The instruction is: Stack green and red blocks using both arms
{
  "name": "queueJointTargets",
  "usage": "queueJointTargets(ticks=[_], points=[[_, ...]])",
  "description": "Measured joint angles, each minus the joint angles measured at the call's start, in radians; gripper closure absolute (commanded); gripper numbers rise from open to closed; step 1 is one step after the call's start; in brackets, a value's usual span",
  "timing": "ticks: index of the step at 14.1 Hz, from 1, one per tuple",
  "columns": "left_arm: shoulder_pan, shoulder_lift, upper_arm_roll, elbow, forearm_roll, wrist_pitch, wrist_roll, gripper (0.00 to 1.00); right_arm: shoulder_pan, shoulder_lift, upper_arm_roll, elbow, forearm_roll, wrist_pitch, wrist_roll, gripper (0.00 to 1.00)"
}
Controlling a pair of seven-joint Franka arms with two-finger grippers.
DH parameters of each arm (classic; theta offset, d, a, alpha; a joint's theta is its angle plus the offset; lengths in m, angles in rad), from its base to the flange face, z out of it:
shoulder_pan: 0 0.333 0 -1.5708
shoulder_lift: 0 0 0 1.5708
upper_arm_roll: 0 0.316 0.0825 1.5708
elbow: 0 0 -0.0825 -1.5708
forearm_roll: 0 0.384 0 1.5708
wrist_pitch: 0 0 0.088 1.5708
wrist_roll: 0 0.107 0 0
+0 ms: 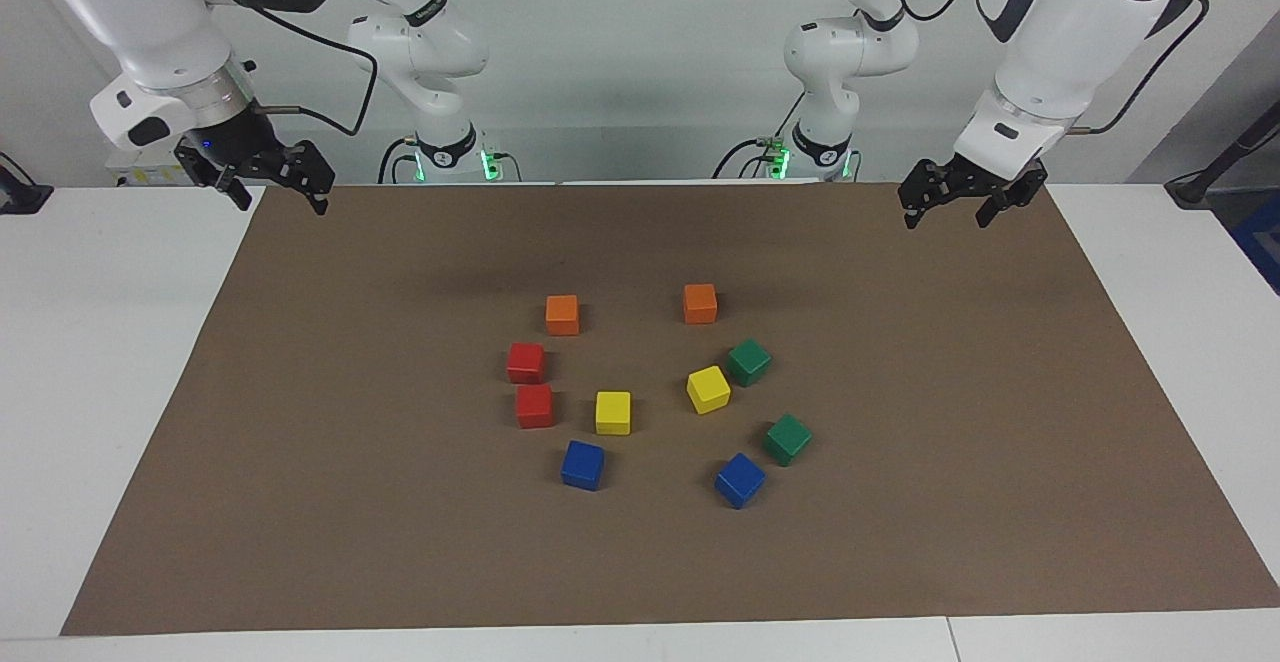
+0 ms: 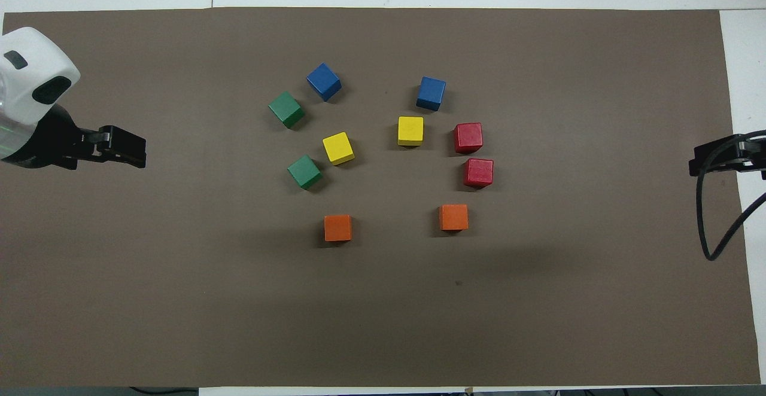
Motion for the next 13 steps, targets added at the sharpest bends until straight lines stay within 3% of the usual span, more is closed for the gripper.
queueJointTargets(ticks=[4, 10, 13], points=[[-0.028, 0.044, -0.040, -0.002, -0.005, 0.060, -0.116, 0.00, 0.000, 0.000, 0.000, 0.000, 0.000, 0.000, 0.000, 0.00], [-0.186, 0.288, -0.043, 0.074, 0.005, 0.187, -0.457, 0.00, 0.000, 0.000, -0.001, 0.000, 0.000, 0.000, 0.000, 0.00], [-0.210, 0.340, -0.042, 0.073, 0.010, 0.264, -0.546, 0.00, 0.000, 0.000, 0.000, -0.001, 0.000, 0.000, 0.000, 0.00]])
